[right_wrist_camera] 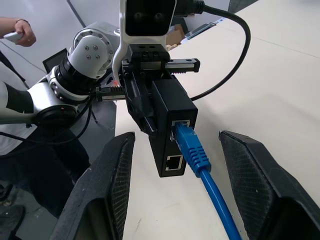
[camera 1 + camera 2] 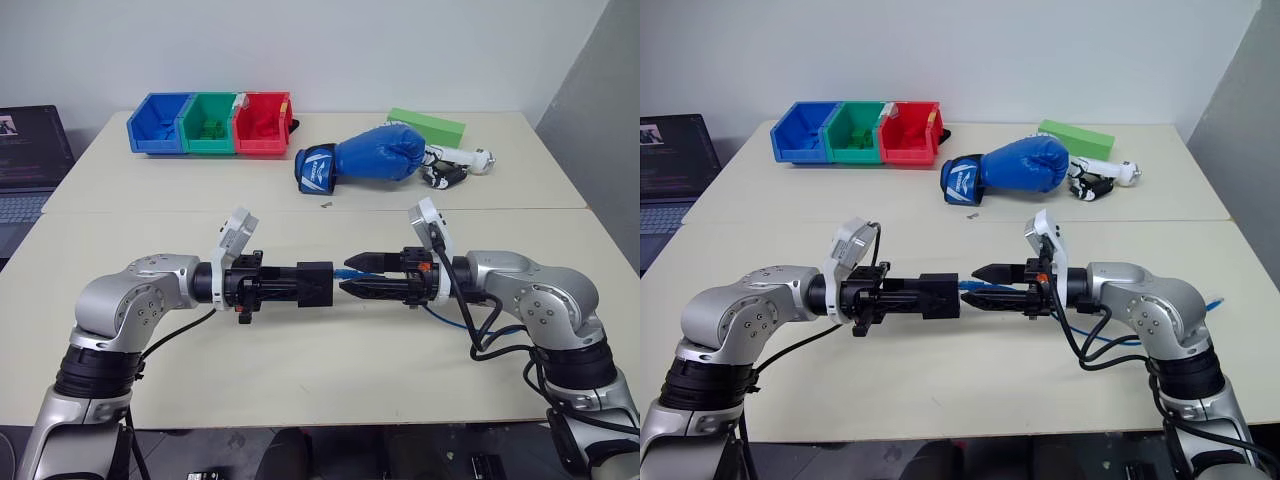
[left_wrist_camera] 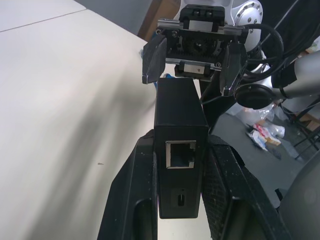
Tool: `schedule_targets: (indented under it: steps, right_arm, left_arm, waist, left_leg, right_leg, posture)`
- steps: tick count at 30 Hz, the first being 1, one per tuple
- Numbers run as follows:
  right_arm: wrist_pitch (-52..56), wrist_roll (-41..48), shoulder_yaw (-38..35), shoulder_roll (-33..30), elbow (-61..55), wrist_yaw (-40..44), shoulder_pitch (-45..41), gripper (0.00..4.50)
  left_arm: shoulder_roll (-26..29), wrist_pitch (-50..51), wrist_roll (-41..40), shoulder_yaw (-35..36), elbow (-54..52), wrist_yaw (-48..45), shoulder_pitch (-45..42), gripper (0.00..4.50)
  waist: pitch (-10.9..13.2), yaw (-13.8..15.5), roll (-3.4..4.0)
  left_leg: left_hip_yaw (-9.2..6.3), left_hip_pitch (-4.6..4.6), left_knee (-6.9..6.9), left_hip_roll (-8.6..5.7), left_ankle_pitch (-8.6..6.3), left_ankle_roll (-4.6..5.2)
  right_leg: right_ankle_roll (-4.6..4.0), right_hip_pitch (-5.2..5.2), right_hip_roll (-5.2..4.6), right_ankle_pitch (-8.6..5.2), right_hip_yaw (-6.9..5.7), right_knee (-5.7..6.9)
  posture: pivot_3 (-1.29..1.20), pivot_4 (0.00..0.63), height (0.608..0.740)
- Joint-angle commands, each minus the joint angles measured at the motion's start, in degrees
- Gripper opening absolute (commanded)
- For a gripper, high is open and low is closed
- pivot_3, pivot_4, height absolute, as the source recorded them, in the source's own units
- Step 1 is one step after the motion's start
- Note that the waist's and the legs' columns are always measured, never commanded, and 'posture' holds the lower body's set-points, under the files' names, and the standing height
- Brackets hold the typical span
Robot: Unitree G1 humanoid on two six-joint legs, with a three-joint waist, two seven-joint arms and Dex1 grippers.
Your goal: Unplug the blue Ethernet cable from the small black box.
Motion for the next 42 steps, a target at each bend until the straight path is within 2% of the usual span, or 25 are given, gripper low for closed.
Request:
schedule_targets:
  steps: [1,40,41,42]
  right_arm:
    - [-0.56,-0.47,0.57,1.04,-0.47,0.25,-1.69,2.84]
    - [0.33,-2.47,2.09,0.34,0.51,2.06,-1.06,2.84]
    - [0.35,-2.50,2.09,0.29,0.56,2.12,-1.05,2.48]
    - [0.37,-2.57,2.10,0.22,0.60,2.17,-1.05,2.30]
  left_arm:
    - [0.76,-1.31,0.36,0.06,-2.05,-0.85,0.03,0.80]
    - [0.69,-2.55,1.04,0.59,-3.36,0.19,1.40,0.80]
    - [0.68,-2.56,1.07,0.60,-3.36,0.20,1.41,0.80]
    - [0.69,-2.62,1.14,0.59,-3.39,0.19,1.48,0.80]
  waist:
    - [0.00,-0.01,0.00]
    - [0.00,0.01,0.00]
    - [0.00,0.01,0.00]
    - [0.00,0.00,0.00]
  left_leg:
    - [0.00,0.00,0.00,0.01,0.00,0.00]
    - [-0.01,-0.02,-0.01,0.01,0.00,0.00]
    - [-0.01,-0.02,-0.01,0.01,0.00,0.00]
    - [-0.01,-0.02,0.00,0.01,0.00,0.00]
  right_leg:
    - [0.00,0.00,0.00,0.00,0.00,0.00]
    - [0.00,-0.02,0.01,0.00,-0.01,-0.01]
    - [0.00,-0.02,0.01,0.00,-0.01,-0.01]
    - [0.00,-0.02,0.01,0.00,-0.01,-0.01]
  posture:
    - [0.00,0.150,0.740]
    - [0.00,0.150,0.740]
    - [0.00,0.150,0.740]
    - [0.00,0.150,0.740]
